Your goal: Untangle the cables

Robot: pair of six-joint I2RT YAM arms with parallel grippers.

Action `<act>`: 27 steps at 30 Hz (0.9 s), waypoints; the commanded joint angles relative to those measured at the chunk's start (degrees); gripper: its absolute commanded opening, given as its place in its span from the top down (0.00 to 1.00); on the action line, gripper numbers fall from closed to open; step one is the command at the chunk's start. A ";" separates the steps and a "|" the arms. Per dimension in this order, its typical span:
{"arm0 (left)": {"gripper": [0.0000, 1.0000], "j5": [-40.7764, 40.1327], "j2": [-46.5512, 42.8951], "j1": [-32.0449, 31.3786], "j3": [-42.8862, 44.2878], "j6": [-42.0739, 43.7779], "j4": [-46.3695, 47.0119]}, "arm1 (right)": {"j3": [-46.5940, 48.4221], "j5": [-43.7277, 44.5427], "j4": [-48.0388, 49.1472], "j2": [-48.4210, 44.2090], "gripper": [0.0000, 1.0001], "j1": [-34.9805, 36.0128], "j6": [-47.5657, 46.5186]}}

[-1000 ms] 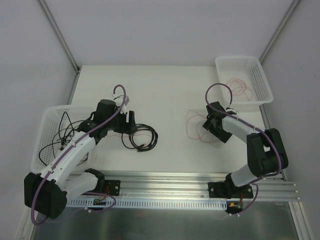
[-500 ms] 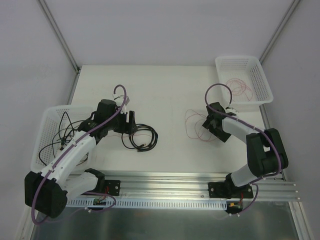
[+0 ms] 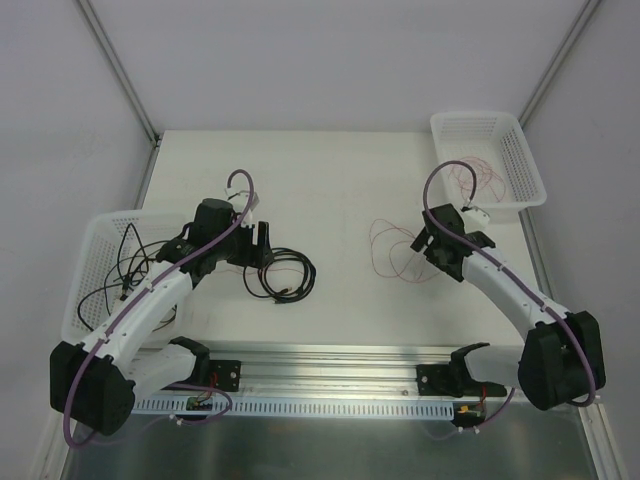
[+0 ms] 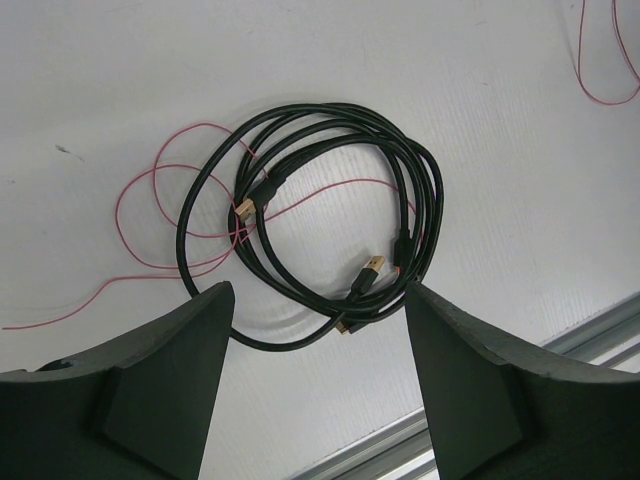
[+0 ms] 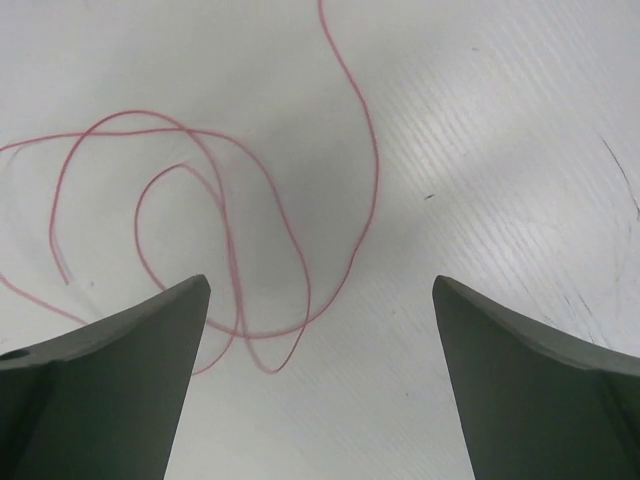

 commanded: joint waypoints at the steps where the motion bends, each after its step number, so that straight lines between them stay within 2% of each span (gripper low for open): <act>1: 0.30 -0.27 0.42 0.43 -0.41 1.03 0.75 | 4.33 2.49 -4.34 0.00 0.03 3.49 -2.52; 6: 0.30 -0.44 1.03 0.43 -0.58 1.21 0.75 | 7.24 3.89 -5.93 5.72 0.03 7.89 0.63; 11: 0.30 -0.62 1.65 0.43 -0.67 1.39 0.75 | 7.85 5.12 -4.78 12.13 0.03 8.24 4.49; 21: 0.29 0.09 2.35 0.43 -0.41 1.47 0.57 | 8.03 4.60 -0.31 21.01 0.01 6.84 4.94; 27: 0.29 0.26 2.35 0.43 -0.41 1.47 0.57 | 5.22 3.28 1.28 21.73 0.10 5.69 5.65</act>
